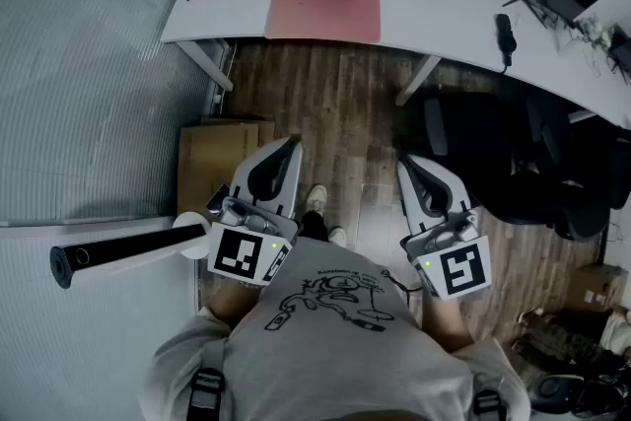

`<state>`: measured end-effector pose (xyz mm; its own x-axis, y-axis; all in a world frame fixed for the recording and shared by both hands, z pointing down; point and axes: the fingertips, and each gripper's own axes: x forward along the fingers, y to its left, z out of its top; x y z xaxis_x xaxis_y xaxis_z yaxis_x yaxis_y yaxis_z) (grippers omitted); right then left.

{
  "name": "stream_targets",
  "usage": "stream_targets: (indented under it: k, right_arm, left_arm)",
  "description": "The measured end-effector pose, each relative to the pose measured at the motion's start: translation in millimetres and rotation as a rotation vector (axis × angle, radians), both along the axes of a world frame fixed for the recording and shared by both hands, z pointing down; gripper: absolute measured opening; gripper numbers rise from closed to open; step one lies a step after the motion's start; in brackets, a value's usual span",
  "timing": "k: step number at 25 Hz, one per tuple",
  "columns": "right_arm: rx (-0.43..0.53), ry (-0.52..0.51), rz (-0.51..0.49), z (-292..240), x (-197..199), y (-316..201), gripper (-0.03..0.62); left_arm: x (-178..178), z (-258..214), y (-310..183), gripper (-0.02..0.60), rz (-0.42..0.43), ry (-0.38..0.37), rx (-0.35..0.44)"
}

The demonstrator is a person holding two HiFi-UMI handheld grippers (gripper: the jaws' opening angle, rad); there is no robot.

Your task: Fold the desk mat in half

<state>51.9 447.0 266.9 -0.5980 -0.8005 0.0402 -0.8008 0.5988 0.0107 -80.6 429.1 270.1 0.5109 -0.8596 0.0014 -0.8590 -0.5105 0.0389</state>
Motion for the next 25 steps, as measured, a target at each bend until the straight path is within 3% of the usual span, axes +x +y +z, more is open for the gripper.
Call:
stream_targets:
  k: [6, 11, 19, 25]
  right_arm:
    - [-0.001, 0.068, -0.022, 3, -8, -23, 0.006]
    - [0.026, 0.005, 0.007, -12, -28, -56, 0.006]
    - [0.011, 0.008, 0.016, -8, -56, -108, 0.006]
    - [-0.031, 0.086, -0.007, 8, -74, -137, 0.006]
  left_arm:
    - [-16, -4, -27, 0.021, -0.009, 0.006, -0.004]
    - [-30, -5, -56, 0.021, 0.001, 0.009, -0.004]
    - [-55, -1, -107, 0.020, 0.017, 0.012, -0.011]
    - [-76, 2, -141, 0.020, 0.036, 0.009, -0.025]
